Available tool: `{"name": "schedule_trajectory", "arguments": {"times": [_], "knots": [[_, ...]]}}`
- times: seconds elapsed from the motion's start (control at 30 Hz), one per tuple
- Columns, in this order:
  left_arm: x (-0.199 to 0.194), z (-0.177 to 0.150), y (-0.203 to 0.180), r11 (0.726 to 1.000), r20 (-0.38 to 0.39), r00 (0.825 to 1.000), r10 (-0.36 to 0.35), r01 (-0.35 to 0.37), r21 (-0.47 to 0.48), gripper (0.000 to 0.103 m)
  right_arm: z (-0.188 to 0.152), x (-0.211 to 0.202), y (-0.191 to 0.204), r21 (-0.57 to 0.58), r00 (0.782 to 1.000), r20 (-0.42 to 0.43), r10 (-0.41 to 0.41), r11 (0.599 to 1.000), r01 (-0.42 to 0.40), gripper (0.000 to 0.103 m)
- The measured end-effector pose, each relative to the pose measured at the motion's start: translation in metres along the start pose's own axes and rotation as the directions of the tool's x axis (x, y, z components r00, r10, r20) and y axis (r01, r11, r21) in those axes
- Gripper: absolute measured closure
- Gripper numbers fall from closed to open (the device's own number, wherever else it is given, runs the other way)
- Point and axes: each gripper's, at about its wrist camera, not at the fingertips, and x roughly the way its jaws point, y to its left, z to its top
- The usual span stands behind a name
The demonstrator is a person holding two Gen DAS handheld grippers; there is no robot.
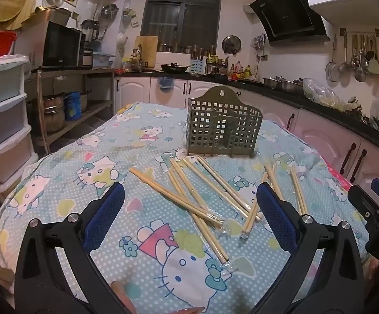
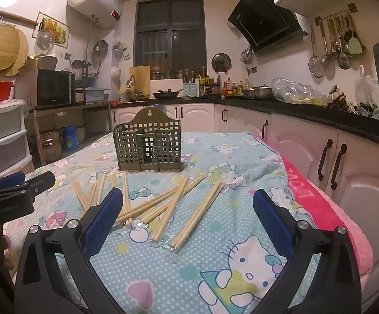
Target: Organize utensils
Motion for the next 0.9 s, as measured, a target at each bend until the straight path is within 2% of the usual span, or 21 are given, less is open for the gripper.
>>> {"name": "schedule_trajectory", "arguments": {"times": [0.9], "knots": [[-0.0037,0.0017,-0.0087,1.000,0.017,1.000,-0.003,0.002,0.015,0.010,-0.0009,0.0010,0.0063,-0.008,1.000,-0.009,0.014,1.000,-0.014,0.006]]}}
